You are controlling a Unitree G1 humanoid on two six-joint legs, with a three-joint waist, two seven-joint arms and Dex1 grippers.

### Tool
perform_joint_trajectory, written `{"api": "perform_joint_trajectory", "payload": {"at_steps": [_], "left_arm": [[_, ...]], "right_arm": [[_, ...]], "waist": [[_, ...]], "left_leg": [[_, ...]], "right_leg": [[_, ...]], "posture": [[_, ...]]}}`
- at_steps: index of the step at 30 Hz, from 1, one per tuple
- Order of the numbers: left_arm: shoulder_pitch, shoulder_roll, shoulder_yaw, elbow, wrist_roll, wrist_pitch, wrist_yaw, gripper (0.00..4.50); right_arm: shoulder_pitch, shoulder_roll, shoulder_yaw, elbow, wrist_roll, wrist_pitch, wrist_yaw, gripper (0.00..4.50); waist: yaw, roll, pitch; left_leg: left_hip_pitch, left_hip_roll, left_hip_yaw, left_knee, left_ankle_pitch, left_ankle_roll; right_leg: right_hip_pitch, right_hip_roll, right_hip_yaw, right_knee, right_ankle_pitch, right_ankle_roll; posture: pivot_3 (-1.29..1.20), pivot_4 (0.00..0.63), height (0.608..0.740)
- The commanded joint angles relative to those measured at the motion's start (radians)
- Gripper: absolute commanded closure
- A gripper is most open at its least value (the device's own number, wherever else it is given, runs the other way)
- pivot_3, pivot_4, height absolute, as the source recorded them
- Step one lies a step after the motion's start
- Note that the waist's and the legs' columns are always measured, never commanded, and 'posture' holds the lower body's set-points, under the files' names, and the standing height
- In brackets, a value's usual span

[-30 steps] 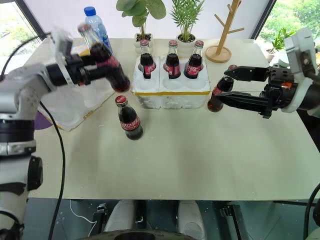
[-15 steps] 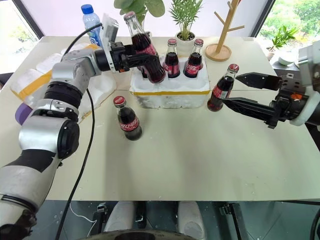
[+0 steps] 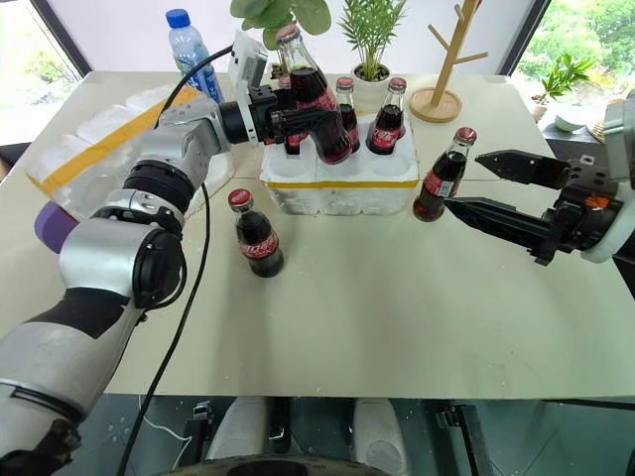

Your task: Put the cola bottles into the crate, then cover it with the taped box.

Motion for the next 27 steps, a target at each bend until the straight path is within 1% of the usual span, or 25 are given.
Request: {"api": "perform_joint_trajectory", "payload": {"at_steps": [1, 5, 11, 13, 15, 21, 27], "left_arm": [[-0.012, -0.008, 0.045, -0.016, -0.006, -0.054, 0.035, 1.88], [0.012, -0.019, 0.029, -0.003, 0.021, -0.054, 0.050, 1.88], [0.040, -0.036, -0.026, 0.011, 0.107, -0.085, 0.050, 1.88], [0.042, -0.040, -0.039, 0.017, 0.132, -0.093, 0.054, 0.84], [0.043, -0.037, -0.044, 0.018, 0.148, -0.096, 0.051, 0.05], [0.042, 0.015, -0.028, 0.000, 0.149, -0.086, -0.006, 0.05], [0.038, 0.131, 0.022, -0.077, 0.094, -0.021, -0.112, 0.05]], "right_arm": [[-0.007, 0.000, -0.028, -0.026, 0.037, -0.014, -0.022, 0.00], [-0.004, 0.009, -0.015, -0.038, 0.049, -0.022, -0.048, 0.00], [-0.013, 0.015, 0.004, -0.045, 0.065, -0.031, -0.088, 0.00], [-0.015, 0.015, 0.015, -0.050, 0.066, -0.035, -0.095, 0.00], [-0.014, 0.004, 0.028, -0.055, 0.056, -0.038, -0.091, 0.00], [-0.024, -0.022, 0.065, -0.041, 0.018, -0.058, -0.068, 0.00], [-0.056, -0.030, 0.130, -0.005, -0.036, -0.093, -0.025, 0.00]], "waist": [[-0.001, 0.000, 0.000], [-0.002, 0.000, 0.000], [-0.002, 0.000, 0.000], [-0.003, 0.000, 0.000], [-0.002, 0.000, 0.000], [-0.002, 0.000, 0.000], [-0.003, 0.000, 0.000]], "left_leg": [[0.000, 0.000, 0.000, 0.000, 0.000, 0.000], [0.000, 0.000, 0.000, 0.000, 0.000, 0.000], [0.000, 0.000, 0.000, 0.000, 0.000, 0.000], [0.001, 0.000, 0.000, 0.000, 0.000, 0.000], [0.001, 0.000, -0.001, 0.000, 0.000, 0.000], [0.001, 0.000, -0.001, 0.001, 0.000, 0.000], [0.001, 0.001, -0.001, 0.001, 0.000, 0.000]], "right_leg": [[0.000, 0.000, 0.000, 0.000, 0.000, 0.000], [0.000, 0.000, 0.000, 0.001, 0.000, 0.000], [0.000, 0.000, 0.000, 0.001, 0.000, 0.000], [0.000, 0.001, 0.000, 0.001, 0.000, 0.000], [0.000, 0.001, 0.000, 0.001, 0.000, 0.000], [0.000, 0.001, 0.000, 0.001, 0.000, 0.000], [0.000, 0.001, 0.000, 0.001, 0.000, 0.000]], "posture": [[0.00, 0.150, 0.740], [0.00, 0.150, 0.740], [0.00, 0.150, 0.740], [0.00, 0.150, 0.740], [0.00, 0.150, 0.740], [0.00, 0.150, 0.740], [0.00, 0.150, 0.740]]}}
